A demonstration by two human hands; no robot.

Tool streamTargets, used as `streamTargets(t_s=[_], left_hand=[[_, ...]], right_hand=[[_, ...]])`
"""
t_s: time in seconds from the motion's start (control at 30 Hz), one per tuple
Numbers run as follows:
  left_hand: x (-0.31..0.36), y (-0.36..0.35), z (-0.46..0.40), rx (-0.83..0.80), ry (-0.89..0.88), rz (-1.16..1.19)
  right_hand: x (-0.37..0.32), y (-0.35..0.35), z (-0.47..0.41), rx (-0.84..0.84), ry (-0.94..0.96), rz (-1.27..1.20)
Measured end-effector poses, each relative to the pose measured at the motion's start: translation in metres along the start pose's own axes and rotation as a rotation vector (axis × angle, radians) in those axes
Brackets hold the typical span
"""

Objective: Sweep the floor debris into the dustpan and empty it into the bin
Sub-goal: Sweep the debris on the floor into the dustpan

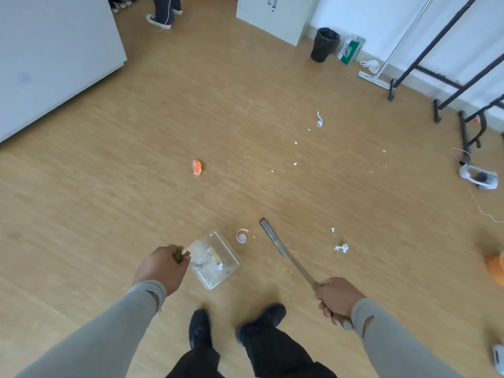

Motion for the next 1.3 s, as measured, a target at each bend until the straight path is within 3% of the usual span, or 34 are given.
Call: streamTargets(t_s=[0.3,0.5,0.6,0.7,0.8,1.03,1.17,1.3], left_hand=[[0.020,-0.039,-0.067,-0.042,0.048,-0.044],[0.048,-0.055,-0.085,-0.039,0.037,-0.071],[0.059,-0.061,-0.087,-0.040,0.034,-0.070],[0.062,-0.057,-0.088,-0.037,0.034,-0.076],[0.055,-0.053,-0.084,-0.036,0.032,-0.078],[0.054,-0.056,-0.080,-0.049,0.027,-0.071],[0.052,-0.052,-0.084,-0.066,0.075,-0.105],[0.054,-0.053,-0.084,-0.140,0.071,-0.056]], right_hand=[[-0.071,0.014,-0.080,0.017,0.012,0.124],[-0.076,-0.021,-0.110,-0.046,0.103,0.569],[-0.065,-0.026,-0.091,-0.161,0.110,0.665],[-0.058,0.009,-0.066,-0.295,0.039,0.456],[-0.053,0.046,-0.044,-0.292,0.027,0.284],[-0.054,0.013,-0.066,-0.133,0.058,0.407],[-0.066,-0.020,-0.070,-0.197,0.056,0.629],[-0.061,0.005,-0.043,-0.294,0.057,0.441]])
Point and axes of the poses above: each hand's wrist, its own z-axis away from the middle knuckle, its own y-axis out of the back of the hand, x = y × z, the point moved 3 cm from there along -z, towards the middle knuckle, and after that the axes turned 7 degrees about -x, right-handed, at the moved point
